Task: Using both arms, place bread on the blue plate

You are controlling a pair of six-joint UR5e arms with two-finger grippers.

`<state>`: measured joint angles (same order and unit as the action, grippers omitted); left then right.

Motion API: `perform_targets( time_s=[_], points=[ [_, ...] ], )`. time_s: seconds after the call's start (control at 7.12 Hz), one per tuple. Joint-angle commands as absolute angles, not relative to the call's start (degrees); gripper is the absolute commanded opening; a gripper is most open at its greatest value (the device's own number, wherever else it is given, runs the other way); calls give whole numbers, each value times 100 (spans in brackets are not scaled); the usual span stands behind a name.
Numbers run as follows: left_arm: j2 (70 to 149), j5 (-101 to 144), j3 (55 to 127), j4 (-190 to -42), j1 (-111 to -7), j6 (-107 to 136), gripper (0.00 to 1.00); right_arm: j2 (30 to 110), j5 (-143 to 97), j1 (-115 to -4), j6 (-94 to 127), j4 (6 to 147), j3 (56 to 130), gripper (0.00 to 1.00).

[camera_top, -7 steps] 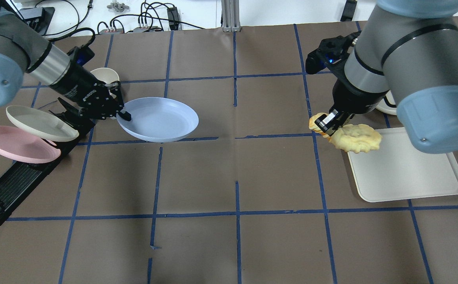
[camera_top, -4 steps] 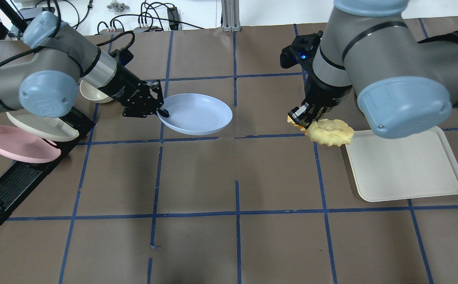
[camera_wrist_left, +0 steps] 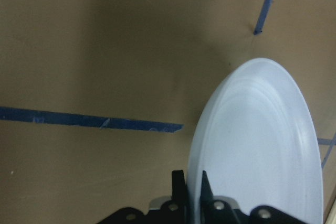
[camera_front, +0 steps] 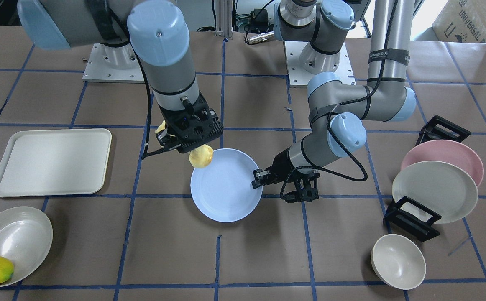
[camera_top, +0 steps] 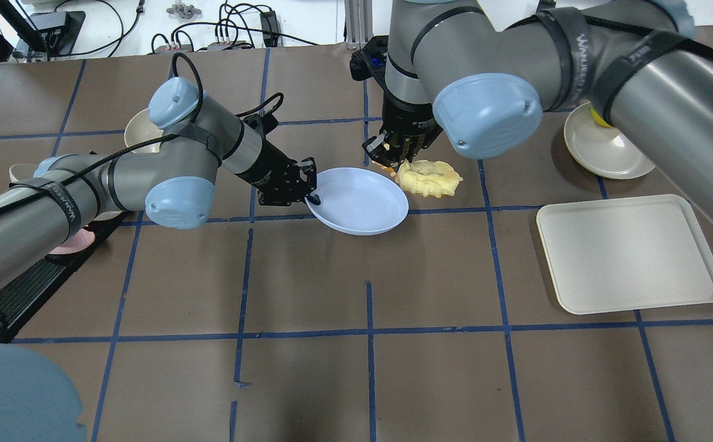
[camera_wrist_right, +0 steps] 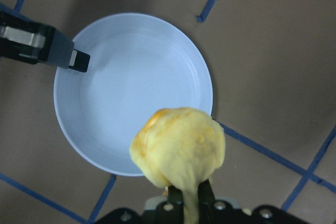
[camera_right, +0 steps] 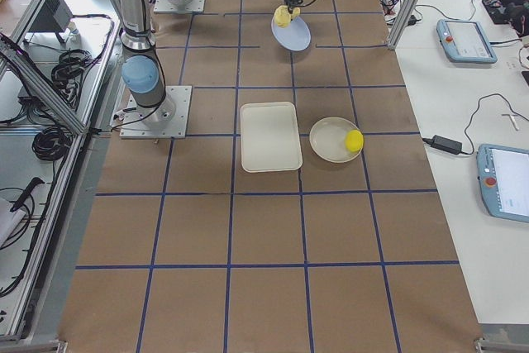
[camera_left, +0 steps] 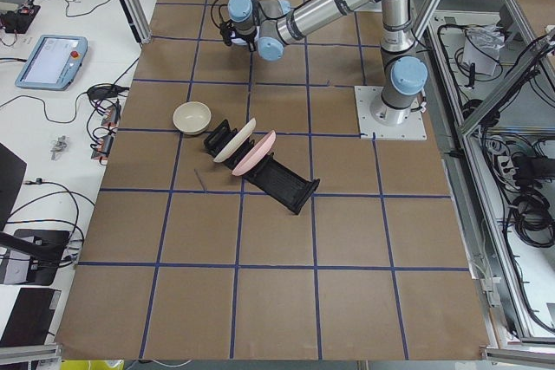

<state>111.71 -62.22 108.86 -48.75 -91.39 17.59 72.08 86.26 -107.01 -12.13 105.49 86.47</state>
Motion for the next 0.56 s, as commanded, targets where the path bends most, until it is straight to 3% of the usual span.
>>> perform_targets(
  time_s=[0.0, 0.42],
  points=[
    [10918, -7024, 10942, -4798, -8783, 1732, 93, 6410, 8613, -10714, -1204, 11404, 8639, 16],
    [9944, -7711, 10418, -6760, -8000, 927, 99, 6232, 8447, -11037, -443, 11452, 8587, 23]
  ],
)
